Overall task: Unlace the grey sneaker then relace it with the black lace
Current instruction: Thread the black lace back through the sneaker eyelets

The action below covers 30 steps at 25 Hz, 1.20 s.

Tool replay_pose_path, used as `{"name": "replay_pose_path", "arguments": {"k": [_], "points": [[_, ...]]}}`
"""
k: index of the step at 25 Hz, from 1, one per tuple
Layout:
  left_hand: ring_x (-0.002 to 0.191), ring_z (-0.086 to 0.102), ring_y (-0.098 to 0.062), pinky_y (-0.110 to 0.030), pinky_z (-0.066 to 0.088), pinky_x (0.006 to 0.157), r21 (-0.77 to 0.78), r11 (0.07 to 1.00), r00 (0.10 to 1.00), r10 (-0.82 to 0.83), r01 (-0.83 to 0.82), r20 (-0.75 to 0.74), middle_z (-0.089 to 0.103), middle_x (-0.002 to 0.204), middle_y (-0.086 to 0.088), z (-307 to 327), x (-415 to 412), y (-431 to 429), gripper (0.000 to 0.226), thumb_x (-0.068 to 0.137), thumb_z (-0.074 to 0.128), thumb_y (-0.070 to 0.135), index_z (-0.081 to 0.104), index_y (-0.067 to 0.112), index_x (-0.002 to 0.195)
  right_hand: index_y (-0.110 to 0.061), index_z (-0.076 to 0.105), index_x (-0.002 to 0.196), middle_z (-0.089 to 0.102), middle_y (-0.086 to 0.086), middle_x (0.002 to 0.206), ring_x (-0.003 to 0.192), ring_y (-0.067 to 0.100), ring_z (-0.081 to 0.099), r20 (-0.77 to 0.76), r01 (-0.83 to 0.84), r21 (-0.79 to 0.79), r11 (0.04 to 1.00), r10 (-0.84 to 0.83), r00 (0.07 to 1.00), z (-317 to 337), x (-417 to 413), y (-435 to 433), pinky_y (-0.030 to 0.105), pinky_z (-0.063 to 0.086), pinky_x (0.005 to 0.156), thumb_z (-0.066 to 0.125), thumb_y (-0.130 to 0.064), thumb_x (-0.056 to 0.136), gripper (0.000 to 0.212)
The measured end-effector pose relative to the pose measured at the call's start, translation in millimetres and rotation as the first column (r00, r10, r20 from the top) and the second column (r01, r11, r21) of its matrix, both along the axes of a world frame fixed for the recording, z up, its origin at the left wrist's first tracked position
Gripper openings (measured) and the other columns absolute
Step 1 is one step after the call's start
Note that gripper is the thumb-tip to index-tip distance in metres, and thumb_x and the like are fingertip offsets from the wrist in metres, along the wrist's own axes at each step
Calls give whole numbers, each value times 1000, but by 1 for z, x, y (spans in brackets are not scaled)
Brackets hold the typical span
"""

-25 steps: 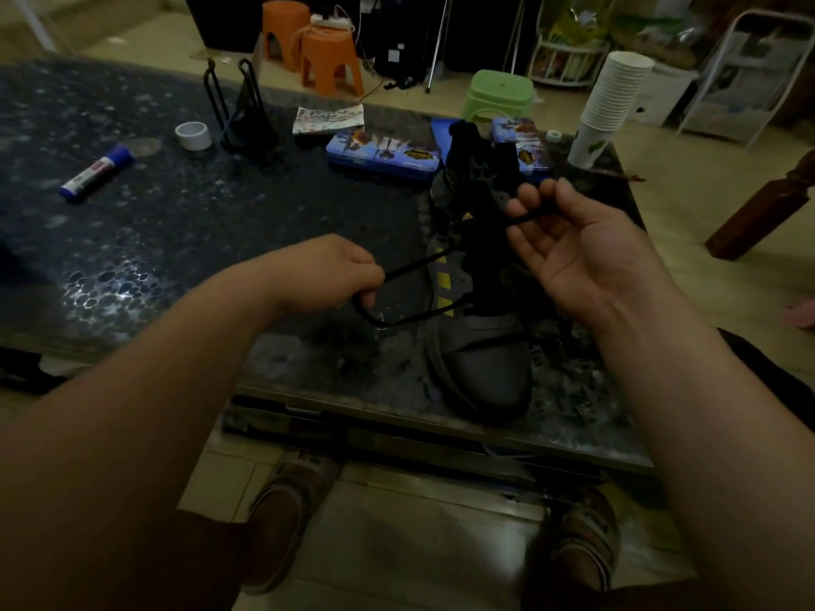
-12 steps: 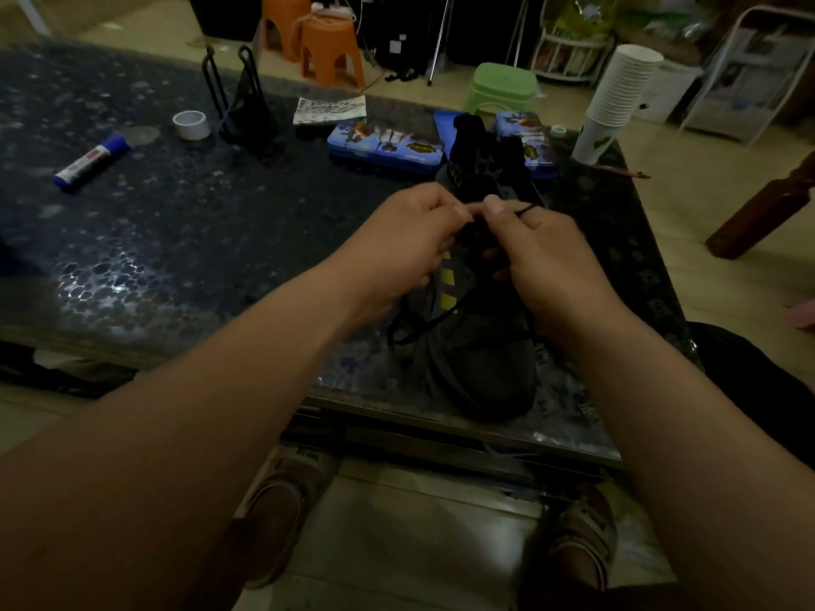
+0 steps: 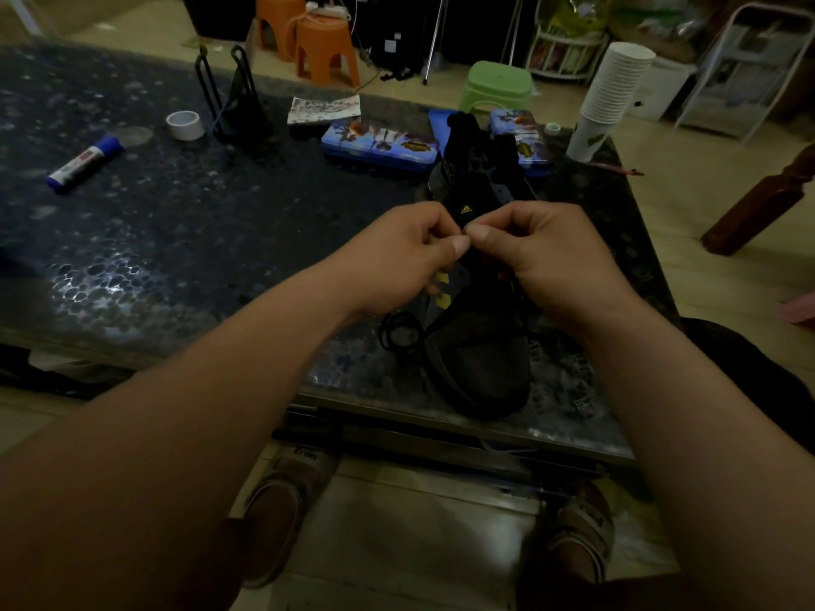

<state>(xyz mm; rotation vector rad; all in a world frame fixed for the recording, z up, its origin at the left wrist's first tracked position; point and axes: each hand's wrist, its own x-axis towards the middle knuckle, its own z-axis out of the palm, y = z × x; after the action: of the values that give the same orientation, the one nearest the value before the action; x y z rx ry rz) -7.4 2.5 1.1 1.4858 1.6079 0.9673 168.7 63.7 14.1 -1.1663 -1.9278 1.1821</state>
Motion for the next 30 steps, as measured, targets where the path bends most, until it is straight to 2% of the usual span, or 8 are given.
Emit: {"name": "replay_pose_path", "arguments": {"k": [4, 7, 11, 14, 17, 22, 26, 30], "points": [[56, 46, 0, -19, 40, 59, 29, 995, 995, 101, -100, -6, 59, 74, 2, -7, -2, 2, 15, 102, 64, 29, 69, 22, 91, -17, 79, 102, 75, 1, 88, 71, 5, 66, -79, 43, -86, 995, -50, 996, -1, 1, 4, 20, 52, 62, 65, -24, 101, 15], [55, 49, 0, -21, 40, 57, -24, 991, 991, 127, -128, -33, 64, 73, 1, -21, -1, 0, 17, 102, 64, 29, 74, 20, 93, -22, 80, 100, 74, -9, 88, 81, 1, 68, 160, 42, 90, 995, -56, 985, -9, 14, 13, 23, 54, 74, 68, -25, 99, 13], [55, 51, 2, -24, 40, 55, -78, 988, 983, 122, -134, -139, 66, 74, 8, -36, 0, 3, 15, 101, 64, 33, 74, 27, 91, -27, 80, 100, 75, -11, 91, 91, 5, 69, 428, -77, 116, 990, 20, 904, -23, 19, 16, 33, 58, 86, 73, -26, 95, 9], [60, 57, -9, -27, 46, 58, -108, 984, 981, 126, -143, -150, 70, 70, 6, -41, 2, 7, 20, 103, 62, 32, 70, 28, 85, -28, 80, 100, 75, -10, 90, 87, 2, 69, 372, -60, 65, 996, 32, 928, -25, 15, 16, 20, 53, 73, 74, -24, 95, 9], [56, 55, -8, -23, 44, 55, -130, 983, 991, 120, -127, -67, 76, 79, 2, -43, 3, 7, 21, 103, 60, 28, 70, 24, 85, -26, 81, 98, 75, -12, 85, 75, -7, 67, 337, -52, 38, 998, 36, 941, -27, 14, 17, 6, 45, 58, 74, -21, 95, 8], [41, 45, 1, -16, 35, 41, -128, 981, 989, 145, -145, -4, 77, 83, -2, -41, 6, 7, 20, 103, 61, 25, 73, 16, 91, -24, 81, 96, 76, -9, 84, 78, -5, 69, 276, -36, -11, 999, 37, 960, -28, 13, 16, 5, 48, 60, 75, -20, 94, 8], [47, 52, 2, -23, 41, 54, -96, 984, 984, 136, -147, -113, 75, 76, 4, -44, 7, 9, 23, 102, 61, 30, 72, 21, 84, -24, 81, 95, 77, -8, 84, 81, 0, 70, 278, -30, 1, 1000, 29, 960, -30, 12, 17, 9, 50, 63, 75, -21, 94, 7], [67, 62, -13, -31, 50, 64, -24, 991, 944, 117, -130, -309, 67, 74, 7, -45, 9, 9, 25, 99, 62, 36, 64, 27, 75, -22, 81, 96, 75, -12, 83, 81, -2, 69, 292, -31, 64, 997, 11, 956, -31, 10, 14, 11, 51, 66, 74, -19, 94, 8]]}}
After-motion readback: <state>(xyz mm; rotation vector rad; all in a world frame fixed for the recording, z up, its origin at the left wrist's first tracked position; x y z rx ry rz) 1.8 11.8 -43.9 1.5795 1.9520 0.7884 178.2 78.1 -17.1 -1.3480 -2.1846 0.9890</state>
